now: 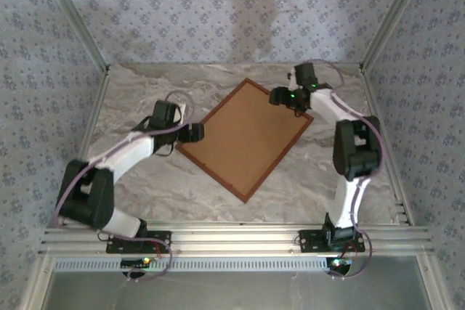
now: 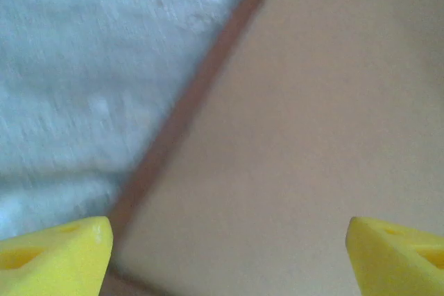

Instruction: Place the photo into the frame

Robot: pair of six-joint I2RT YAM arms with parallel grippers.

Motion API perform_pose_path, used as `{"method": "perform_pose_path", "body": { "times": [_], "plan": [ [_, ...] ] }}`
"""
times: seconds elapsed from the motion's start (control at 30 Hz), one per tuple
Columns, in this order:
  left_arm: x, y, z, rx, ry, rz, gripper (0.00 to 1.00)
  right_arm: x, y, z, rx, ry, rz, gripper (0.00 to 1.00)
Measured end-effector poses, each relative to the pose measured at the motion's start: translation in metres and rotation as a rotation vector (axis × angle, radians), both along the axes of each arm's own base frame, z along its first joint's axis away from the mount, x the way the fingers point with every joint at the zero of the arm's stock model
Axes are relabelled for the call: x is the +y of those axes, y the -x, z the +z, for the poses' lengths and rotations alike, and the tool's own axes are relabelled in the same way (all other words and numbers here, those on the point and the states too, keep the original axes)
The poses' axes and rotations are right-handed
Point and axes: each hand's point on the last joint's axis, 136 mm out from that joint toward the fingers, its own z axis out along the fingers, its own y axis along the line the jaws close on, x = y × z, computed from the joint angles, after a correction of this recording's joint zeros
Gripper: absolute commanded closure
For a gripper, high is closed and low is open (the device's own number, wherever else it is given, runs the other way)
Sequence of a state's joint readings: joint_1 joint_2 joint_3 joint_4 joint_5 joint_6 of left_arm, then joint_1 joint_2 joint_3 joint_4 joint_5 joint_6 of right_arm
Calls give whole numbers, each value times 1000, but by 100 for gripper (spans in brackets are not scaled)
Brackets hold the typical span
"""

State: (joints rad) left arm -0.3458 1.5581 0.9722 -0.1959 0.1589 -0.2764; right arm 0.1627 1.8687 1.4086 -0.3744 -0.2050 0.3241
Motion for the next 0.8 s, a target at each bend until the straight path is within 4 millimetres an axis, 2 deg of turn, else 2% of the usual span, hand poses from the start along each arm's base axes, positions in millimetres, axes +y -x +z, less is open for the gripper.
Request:
{"method": "perform_pose_path", "body": {
  "times": [0.1, 0.17, 0.3, 0.37, 0.47, 0.57, 0.7, 0.8],
  "plan": [
    [-20, -48, -5, -4, -44, -68, 12, -28, 22, 7, -15, 26, -57, 22],
    [-34, -73, -11, 3, -67, -115, 14, -35, 33, 4, -9, 34, -72, 22],
    [-61, -116, -28, 35, -115, -195, 22, -39, 56, -18, 42, 44, -75, 22],
    [-70, -130, -37, 58, -136, -223, 26, -40, 67, -30, 74, 49, -75, 22],
    [-82, -143, -50, 97, -166, -261, 32, -44, 77, -38, 100, 52, -80, 22],
    [-90, -149, -62, 141, -192, -294, 42, -49, 81, -34, 92, 50, -93, 22],
    [-97, -147, -69, 183, -211, -330, 58, -55, 80, -22, 63, 46, -107, 22],
    [-91, -140, -71, 217, -231, -322, 68, -57, 81, -22, 65, 46, -113, 22]
  ]
}}
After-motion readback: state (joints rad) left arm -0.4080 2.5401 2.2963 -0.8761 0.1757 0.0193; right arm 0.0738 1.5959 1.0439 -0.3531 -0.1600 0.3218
